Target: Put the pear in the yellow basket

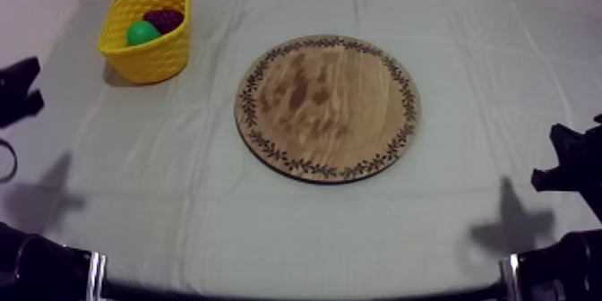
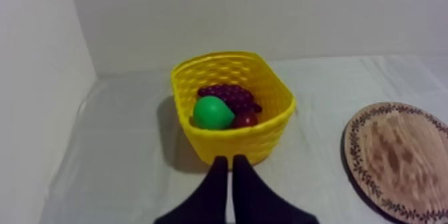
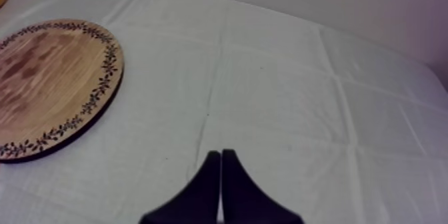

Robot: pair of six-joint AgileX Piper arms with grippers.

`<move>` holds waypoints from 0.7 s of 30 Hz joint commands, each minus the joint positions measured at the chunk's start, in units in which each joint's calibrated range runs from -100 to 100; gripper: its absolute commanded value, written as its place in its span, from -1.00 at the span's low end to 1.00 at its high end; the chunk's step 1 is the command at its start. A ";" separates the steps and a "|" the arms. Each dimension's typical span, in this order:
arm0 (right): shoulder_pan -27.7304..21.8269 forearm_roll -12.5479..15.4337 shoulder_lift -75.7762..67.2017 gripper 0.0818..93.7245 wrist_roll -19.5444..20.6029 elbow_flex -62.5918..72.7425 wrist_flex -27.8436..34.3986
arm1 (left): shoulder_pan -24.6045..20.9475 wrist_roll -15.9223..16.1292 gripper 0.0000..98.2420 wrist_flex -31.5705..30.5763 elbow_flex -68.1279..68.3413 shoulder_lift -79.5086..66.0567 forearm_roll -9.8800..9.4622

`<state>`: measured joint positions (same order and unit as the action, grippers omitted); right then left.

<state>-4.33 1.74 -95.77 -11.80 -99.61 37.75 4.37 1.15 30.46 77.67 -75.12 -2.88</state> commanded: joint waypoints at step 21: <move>0.04 -0.01 0.01 -0.99 0.00 -0.05 0.00 | 0.45 1.06 -1.00 -2.21 22.24 -24.73 -1.08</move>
<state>-4.33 1.74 -95.77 -11.80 -99.61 37.77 4.83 2.13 28.24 99.86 -99.82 -3.98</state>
